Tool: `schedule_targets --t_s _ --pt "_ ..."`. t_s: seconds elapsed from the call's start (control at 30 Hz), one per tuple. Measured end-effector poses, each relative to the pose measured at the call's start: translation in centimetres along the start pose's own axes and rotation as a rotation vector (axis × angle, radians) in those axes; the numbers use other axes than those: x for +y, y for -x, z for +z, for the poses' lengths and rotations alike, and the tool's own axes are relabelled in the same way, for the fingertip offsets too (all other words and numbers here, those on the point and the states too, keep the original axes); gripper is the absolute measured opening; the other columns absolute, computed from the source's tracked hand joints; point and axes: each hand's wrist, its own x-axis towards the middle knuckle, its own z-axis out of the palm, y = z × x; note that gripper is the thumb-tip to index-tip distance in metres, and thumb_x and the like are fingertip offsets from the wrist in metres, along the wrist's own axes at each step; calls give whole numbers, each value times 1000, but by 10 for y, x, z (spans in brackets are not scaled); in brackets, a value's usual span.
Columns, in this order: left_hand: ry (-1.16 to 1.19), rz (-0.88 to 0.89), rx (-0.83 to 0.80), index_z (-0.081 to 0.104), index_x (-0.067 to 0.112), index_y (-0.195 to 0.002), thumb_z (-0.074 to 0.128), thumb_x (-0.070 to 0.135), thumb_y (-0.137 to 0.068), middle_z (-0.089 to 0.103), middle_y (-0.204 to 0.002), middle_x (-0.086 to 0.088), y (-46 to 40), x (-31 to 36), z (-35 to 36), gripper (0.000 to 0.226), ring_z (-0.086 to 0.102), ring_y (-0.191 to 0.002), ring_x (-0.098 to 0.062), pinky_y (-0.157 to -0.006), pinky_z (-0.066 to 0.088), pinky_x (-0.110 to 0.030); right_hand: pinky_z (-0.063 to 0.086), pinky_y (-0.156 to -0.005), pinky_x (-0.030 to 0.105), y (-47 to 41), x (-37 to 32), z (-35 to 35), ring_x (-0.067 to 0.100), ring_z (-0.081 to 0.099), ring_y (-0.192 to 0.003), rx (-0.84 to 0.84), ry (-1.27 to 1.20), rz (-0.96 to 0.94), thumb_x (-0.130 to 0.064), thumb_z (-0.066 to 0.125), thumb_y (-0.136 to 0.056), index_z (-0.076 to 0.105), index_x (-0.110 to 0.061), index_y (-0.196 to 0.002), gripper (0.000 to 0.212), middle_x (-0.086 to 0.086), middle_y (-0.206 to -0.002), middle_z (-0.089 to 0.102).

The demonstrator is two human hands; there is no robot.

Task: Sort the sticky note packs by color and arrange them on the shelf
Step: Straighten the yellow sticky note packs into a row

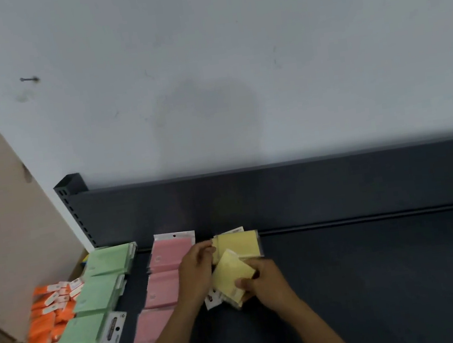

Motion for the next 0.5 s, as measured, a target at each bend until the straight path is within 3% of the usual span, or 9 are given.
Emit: schedule_targets --t_s 0.07,0.17,0.23,0.33,0.43,0.5 --pt "-77 28 -34 70 24 -110 53 18 -101 70 -105 10 7 -3 -4 19 65 -98 -5 -80 49 -19 56 -63 22 -4 -2 6 12 68 -74 81 130 -85 -16 79 -82 73 -14 -98 17 1 -88 71" --pt "-86 54 -66 69 23 -110 59 22 -100 71 -100 10 15 -9 -8 14 66 -89 1 -75 50 -14 43 -61 10 -6 -9 3 9 60 -79 207 236 -143 -20 79 -83 72 -16 -95 14 -2 -97 60" --pt "-103 69 -78 70 22 -109 62 25 -98 71 -97 10 18 -11 -8 13 65 -87 5 -74 50 -13 51 -64 15 -11 -9 -3 16 63 -80 222 155 -114 -16 77 -84 72 -13 -89 8 3 -94 63" --pt "-176 88 -78 69 26 -106 58 29 -100 68 -98 14 22 -15 -8 13 62 -90 7 -76 49 -13 59 -78 50 -14 -6 -9 25 71 -84 148 27 -53 -15 75 -87 73 -17 -87 3 7 -87 73" --pt "-163 79 -35 67 28 -103 48 29 -105 68 -97 14 32 -18 -8 19 62 -91 2 -82 52 -26 59 -81 53 -14 -2 -4 26 72 -86 105 2 -45 -14 73 -88 73 -17 -91 4 6 -88 75" --pt "-150 68 -6 63 29 -115 45 31 -106 64 -109 16 39 -21 -8 20 60 -102 -2 -89 49 -28 59 -82 50 -13 0 0 23 73 -88 84 -17 -36 -15 72 -89 72 -16 -95 6 6 -92 76"
